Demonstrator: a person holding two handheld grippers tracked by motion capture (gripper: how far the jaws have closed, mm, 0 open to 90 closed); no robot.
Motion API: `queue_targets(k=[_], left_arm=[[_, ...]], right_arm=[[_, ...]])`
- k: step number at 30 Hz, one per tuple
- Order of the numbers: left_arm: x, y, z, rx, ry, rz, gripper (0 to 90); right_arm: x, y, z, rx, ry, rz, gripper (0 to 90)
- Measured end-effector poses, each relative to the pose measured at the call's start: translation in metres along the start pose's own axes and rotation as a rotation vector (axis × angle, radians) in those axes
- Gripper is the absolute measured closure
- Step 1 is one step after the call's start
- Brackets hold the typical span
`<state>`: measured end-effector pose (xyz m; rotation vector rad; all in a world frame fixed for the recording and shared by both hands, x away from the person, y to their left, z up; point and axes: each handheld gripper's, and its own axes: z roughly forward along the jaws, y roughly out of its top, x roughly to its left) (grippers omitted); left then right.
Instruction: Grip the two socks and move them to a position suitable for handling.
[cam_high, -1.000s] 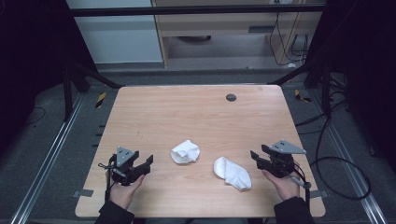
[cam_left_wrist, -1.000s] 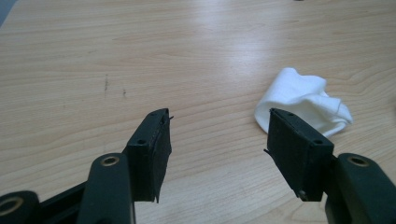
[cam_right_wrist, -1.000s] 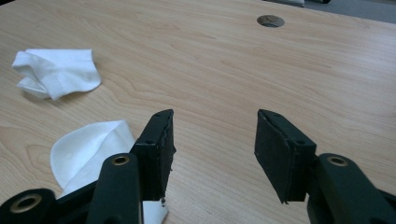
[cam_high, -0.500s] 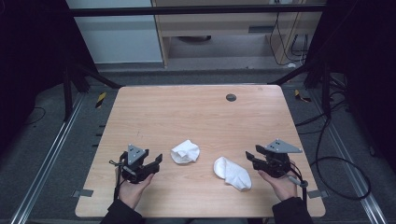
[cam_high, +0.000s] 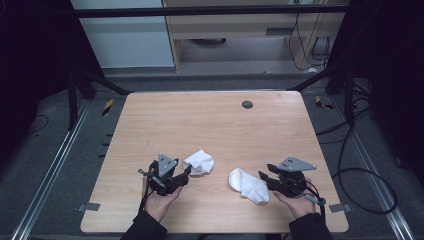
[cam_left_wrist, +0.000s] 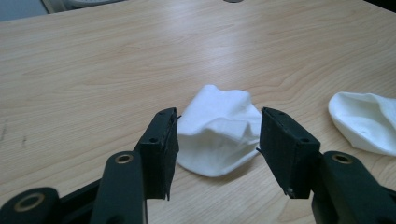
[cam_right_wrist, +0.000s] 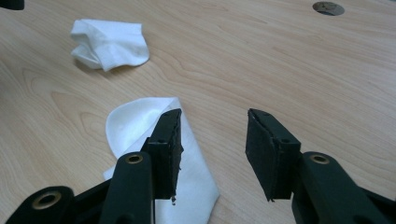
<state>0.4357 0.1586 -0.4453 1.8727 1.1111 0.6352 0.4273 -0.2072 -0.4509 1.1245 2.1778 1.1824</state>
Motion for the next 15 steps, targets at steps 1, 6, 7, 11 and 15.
queue_targets(k=[1,6,7,11,15], left_arm=[[-0.002,0.001,0.001,0.000,-0.003,0.006,46.5],[-0.015,0.003,0.010,0.007,-0.023,0.023,47.1],[-0.015,0.003,0.010,0.007,-0.023,0.023,47.3],[-0.024,0.003,0.016,0.011,-0.034,0.030,47.8],[-0.031,0.005,0.020,0.013,-0.043,0.044,48.5]], right_arm=[[0.001,-0.001,0.000,0.003,0.002,0.000,55.7],[0.004,-0.005,-0.001,0.016,0.014,-0.011,57.0],[0.004,-0.005,-0.001,0.016,0.014,-0.011,57.0],[0.009,-0.010,-0.003,0.033,0.030,-0.019,59.1],[0.012,-0.015,-0.004,0.040,0.047,-0.034,60.1]])
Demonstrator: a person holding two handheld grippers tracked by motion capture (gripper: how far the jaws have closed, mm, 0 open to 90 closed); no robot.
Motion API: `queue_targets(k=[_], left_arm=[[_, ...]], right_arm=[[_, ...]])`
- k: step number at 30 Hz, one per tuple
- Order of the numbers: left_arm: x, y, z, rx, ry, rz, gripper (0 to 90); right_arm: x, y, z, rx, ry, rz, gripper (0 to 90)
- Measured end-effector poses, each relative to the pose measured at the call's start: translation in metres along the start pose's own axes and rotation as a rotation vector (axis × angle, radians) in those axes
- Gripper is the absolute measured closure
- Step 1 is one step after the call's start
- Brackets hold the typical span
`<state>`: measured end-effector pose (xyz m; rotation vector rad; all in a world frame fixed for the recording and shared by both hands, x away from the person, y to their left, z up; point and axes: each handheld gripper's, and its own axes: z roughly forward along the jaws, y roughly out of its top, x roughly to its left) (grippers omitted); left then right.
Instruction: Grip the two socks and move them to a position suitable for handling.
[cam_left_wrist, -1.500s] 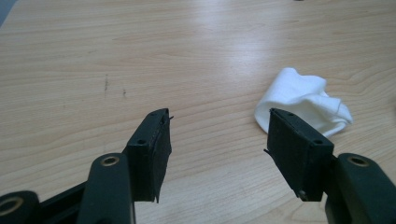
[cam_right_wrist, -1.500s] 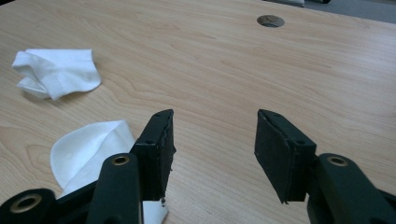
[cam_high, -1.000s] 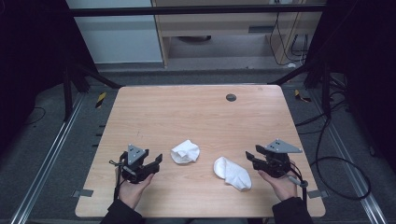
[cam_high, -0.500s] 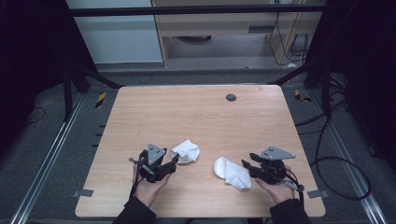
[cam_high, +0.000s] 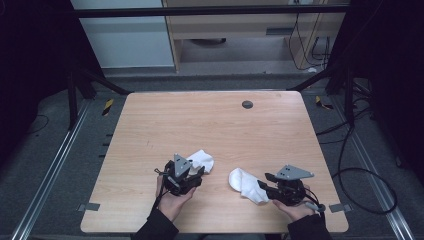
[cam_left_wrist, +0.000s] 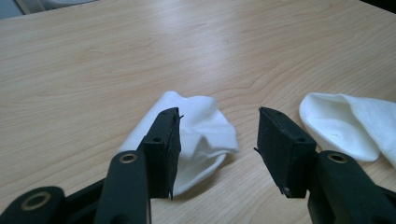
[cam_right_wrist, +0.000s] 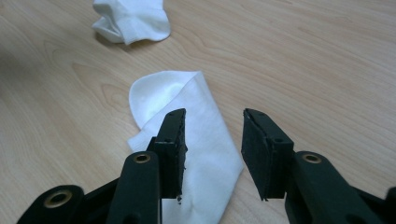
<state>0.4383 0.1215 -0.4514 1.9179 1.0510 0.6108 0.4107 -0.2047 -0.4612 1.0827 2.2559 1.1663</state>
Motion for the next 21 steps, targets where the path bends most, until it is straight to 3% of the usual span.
queue_targets(k=[10,21], left_arm=[[-0.017,0.001,0.013,0.017,-0.026,0.031,50.6],[-0.033,-0.002,0.028,0.035,-0.055,0.031,51.5]], right_arm=[[0.006,-0.012,0.003,0.038,0.036,-0.007,62.1],[0.012,-0.017,0.008,0.069,0.063,-0.008,63.9]])
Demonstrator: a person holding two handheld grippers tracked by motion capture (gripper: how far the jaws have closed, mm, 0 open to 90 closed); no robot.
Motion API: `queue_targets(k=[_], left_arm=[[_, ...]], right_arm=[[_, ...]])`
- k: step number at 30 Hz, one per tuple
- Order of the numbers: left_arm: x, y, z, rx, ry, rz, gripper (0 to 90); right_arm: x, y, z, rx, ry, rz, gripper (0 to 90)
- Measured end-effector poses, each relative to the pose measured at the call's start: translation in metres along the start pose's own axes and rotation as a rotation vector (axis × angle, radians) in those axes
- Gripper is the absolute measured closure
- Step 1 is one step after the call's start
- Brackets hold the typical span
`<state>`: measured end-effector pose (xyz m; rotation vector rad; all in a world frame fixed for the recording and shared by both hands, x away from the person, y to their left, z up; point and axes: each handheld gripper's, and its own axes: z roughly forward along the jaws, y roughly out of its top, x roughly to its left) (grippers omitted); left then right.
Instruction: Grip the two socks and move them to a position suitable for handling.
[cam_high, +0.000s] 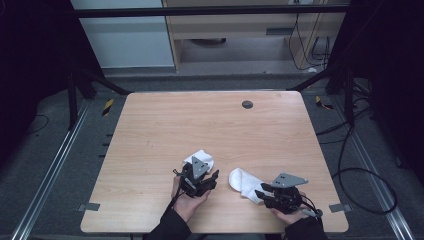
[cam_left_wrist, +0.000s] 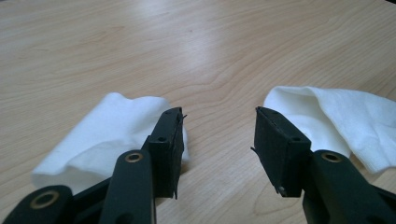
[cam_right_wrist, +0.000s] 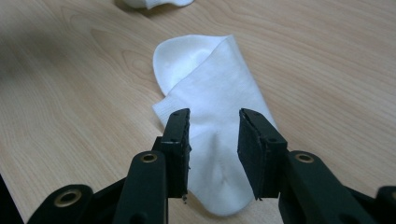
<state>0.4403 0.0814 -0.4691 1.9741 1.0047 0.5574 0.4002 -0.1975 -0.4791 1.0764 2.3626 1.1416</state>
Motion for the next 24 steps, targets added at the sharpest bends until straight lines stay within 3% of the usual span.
queue_targets(k=[9,24], left_arm=[[-0.016,-0.004,0.018,0.024,-0.028,0.014,52.9],[-0.029,-0.007,0.031,0.040,-0.058,0.018,54.6]], right_arm=[[0.003,-0.003,0.004,0.024,0.023,-0.007,65.5],[0.006,-0.006,0.010,0.067,0.048,-0.018,67.2]])
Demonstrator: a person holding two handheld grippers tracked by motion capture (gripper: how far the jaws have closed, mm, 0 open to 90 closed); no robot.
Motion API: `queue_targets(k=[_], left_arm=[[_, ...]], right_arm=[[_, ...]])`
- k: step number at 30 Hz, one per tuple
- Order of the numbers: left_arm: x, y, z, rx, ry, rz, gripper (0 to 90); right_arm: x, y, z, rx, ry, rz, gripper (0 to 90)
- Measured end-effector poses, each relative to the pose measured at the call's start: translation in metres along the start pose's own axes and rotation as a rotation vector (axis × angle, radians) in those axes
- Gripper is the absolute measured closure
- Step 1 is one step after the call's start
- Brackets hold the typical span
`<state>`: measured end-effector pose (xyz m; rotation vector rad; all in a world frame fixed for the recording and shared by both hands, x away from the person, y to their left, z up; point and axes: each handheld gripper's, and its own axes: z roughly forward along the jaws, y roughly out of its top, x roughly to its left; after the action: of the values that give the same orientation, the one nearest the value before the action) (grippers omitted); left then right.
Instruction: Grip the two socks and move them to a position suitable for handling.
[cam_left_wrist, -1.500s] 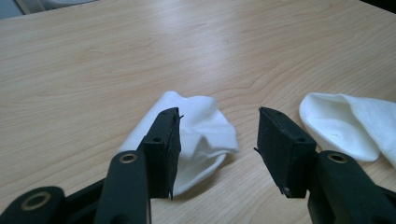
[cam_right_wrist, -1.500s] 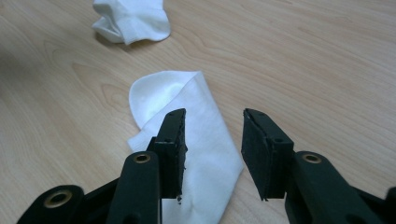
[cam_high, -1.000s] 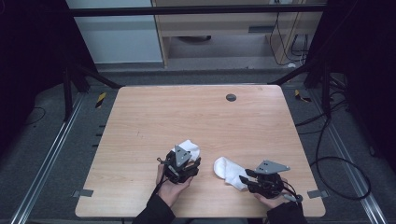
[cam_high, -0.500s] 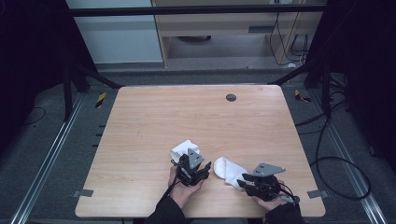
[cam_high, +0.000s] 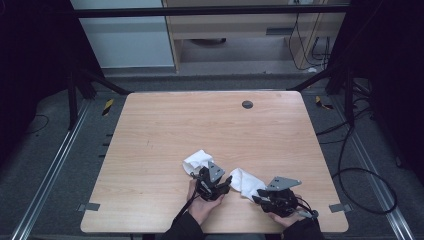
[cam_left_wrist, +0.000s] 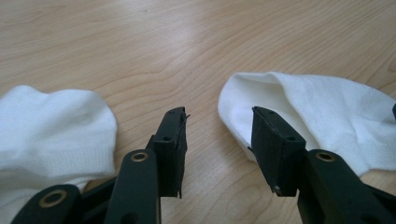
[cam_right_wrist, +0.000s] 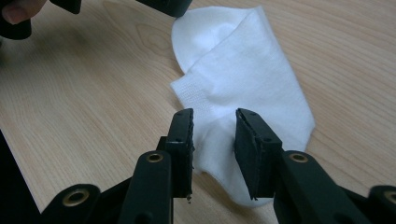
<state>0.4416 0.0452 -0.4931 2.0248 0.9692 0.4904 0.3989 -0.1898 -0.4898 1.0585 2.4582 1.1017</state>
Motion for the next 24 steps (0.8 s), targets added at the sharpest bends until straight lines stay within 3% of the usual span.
queue_targets(k=[11,24], left_arm=[[-0.004,-0.002,0.010,0.032,-0.019,-0.003,59.1],[-0.006,-0.004,0.015,0.064,-0.016,-0.010,75.2]], right_arm=[[0.000,-0.002,0.005,0.034,0.013,-0.006,71.1],[0.001,-0.001,0.006,0.046,0.025,-0.012,79.9]])
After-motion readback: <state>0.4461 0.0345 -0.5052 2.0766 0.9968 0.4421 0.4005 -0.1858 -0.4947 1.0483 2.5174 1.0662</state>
